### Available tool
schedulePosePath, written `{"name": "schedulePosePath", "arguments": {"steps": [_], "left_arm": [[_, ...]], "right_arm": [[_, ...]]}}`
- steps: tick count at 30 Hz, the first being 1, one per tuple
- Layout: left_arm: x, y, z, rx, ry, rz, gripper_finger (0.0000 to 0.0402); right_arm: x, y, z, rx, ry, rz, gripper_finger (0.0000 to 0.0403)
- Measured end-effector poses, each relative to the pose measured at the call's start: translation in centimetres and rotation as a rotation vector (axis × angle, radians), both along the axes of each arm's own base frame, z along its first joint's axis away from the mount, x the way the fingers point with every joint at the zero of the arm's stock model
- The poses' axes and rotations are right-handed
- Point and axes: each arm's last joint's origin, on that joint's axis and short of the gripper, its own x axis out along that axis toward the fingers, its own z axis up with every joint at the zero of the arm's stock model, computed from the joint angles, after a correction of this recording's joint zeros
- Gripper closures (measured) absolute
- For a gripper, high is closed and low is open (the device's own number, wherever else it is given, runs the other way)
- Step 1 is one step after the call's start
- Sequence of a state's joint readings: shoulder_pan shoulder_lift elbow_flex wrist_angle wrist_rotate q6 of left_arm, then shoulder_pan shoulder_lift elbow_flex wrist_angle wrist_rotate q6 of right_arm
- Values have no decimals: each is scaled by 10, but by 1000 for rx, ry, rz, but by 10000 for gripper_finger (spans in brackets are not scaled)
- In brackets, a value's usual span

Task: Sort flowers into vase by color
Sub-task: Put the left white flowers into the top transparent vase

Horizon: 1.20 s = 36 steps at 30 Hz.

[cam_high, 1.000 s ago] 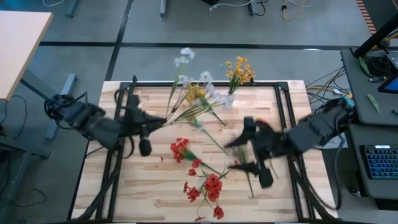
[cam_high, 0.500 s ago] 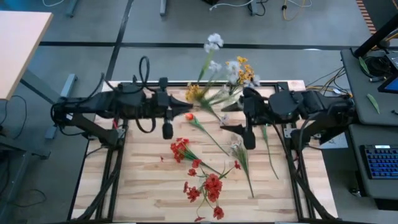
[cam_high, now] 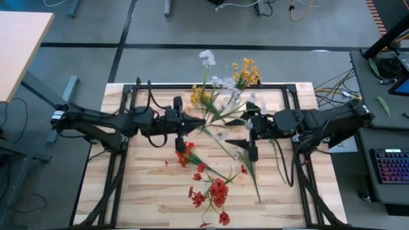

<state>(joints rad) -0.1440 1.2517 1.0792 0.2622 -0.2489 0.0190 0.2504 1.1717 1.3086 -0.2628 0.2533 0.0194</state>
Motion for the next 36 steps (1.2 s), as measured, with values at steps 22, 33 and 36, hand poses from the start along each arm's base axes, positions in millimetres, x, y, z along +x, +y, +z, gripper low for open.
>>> {"name": "schedulePosePath", "arguments": {"steps": [22,33,36], "left_arm": [[17,9,-57,60,-72,83,401],[26,10,-68,70,-42,84,402],[26,10,-67,71,-44,81,402]], "right_arm": [[43,-38,-34,-90,-94,-131,76],[47,-52,-33,-10,-136,-122,130],[50,-54,-36,7,-124,-113,173]]}}
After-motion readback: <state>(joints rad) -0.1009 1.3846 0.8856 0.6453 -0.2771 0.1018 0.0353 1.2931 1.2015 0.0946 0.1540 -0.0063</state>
